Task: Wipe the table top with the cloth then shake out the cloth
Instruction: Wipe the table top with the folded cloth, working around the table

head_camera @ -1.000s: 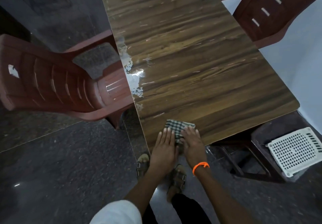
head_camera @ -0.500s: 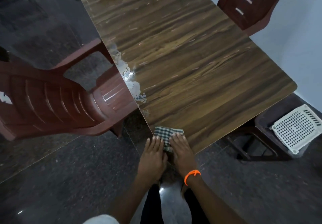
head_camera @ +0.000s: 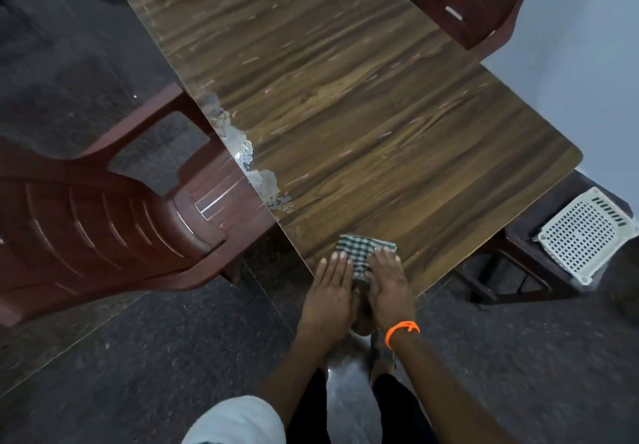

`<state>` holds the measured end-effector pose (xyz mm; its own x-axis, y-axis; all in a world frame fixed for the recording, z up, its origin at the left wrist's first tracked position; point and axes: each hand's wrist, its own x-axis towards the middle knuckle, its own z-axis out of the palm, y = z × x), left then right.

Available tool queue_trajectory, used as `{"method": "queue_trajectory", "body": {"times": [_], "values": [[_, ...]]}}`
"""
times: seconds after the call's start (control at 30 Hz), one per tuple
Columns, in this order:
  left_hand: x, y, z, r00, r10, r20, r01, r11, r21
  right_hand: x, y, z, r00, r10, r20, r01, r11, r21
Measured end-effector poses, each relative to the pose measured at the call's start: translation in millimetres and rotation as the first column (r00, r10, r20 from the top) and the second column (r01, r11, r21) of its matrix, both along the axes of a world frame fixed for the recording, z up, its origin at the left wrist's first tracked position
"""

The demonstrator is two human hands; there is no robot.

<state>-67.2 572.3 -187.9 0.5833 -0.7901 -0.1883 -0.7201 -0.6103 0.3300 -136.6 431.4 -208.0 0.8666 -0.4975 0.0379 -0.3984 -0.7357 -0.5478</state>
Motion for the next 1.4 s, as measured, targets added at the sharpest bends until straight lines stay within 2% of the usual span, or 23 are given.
{"method": "queue_trajectory", "body": {"times": [0.2, 0.33, 0.47, 0.6, 0.8, 1.0, 1.2, 1.4], "values": [[52, 48, -2, 0.996, 0.084, 0.04, -0.084, 0.996, 0.001, 56, 52, 3, 0.996, 0.082, -0.04, -0.08, 0.996, 0.044], [35, 79, -10, 0.998, 0.042, 0.055, -0.041, 0.999, -0.013, 34, 68, 3, 0.982, 0.188, -0.035, -0.187, 0.982, 0.033], [6, 72, -8, 0.999, 0.015, 0.04, -0.012, 0.998, -0.058, 2, 49, 9, 0.973, 0.232, -0.012, -0.232, 0.972, -0.03], [5, 37, 0, 1.0, 0.003, 0.005, -0.003, 0.999, -0.053, -1, 14, 1, 0.989, 0.15, -0.005, -0.15, 0.988, -0.042], [49, 0, 1, 0.999, 0.05, -0.006, -0.05, 0.996, -0.069, 52, -10, -2, 0.999, 0.023, -0.033, -0.023, 1.0, 0.009], [75, 34, -8, 0.988, 0.157, 0.014, -0.154, 0.981, -0.121, 82, 27, -4, 0.993, 0.121, 0.005, -0.121, 0.992, 0.033], [30, 69, -15, 0.998, 0.022, 0.053, -0.014, 0.989, -0.145, 32, 48, -2, 0.984, 0.174, 0.049, -0.174, 0.985, -0.008], [24, 12, -7, 0.996, -0.083, 0.04, 0.087, 0.988, -0.129, 4, -11, -4, 0.997, 0.068, 0.025, -0.067, 0.997, -0.035]]}}
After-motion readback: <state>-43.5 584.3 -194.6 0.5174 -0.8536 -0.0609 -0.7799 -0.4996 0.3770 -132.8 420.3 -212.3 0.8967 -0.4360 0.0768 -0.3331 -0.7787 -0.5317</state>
